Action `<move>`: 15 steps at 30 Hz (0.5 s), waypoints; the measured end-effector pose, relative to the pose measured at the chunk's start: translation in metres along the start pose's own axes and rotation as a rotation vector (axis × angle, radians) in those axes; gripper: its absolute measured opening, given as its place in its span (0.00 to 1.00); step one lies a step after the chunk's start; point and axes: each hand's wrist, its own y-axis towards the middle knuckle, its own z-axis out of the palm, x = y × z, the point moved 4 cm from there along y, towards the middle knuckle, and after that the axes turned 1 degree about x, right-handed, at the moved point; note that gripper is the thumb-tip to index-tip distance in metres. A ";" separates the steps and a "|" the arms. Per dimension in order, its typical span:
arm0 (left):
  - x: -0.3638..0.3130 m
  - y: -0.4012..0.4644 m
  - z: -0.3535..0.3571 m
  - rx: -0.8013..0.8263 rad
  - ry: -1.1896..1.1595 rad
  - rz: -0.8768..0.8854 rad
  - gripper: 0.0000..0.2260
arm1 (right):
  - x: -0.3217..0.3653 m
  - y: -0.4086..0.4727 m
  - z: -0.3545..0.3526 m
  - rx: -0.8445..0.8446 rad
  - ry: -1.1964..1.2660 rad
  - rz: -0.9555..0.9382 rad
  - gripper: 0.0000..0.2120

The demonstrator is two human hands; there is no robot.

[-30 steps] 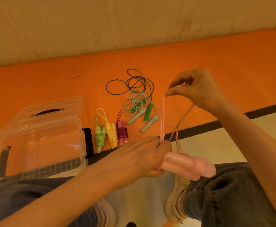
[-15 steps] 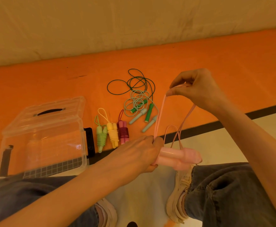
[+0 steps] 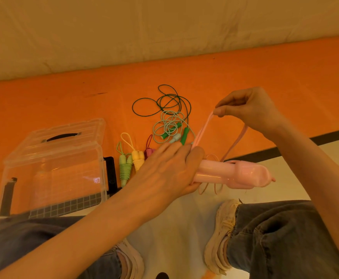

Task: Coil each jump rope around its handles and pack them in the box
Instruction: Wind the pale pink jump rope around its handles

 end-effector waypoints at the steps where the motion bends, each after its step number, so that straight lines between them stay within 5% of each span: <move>1: -0.001 0.000 -0.001 -0.004 0.018 -0.009 0.14 | 0.000 0.000 0.000 0.003 -0.001 0.005 0.07; 15: -0.009 0.006 -0.012 0.048 -0.242 -0.074 0.19 | 0.002 -0.002 0.004 0.014 0.045 0.035 0.07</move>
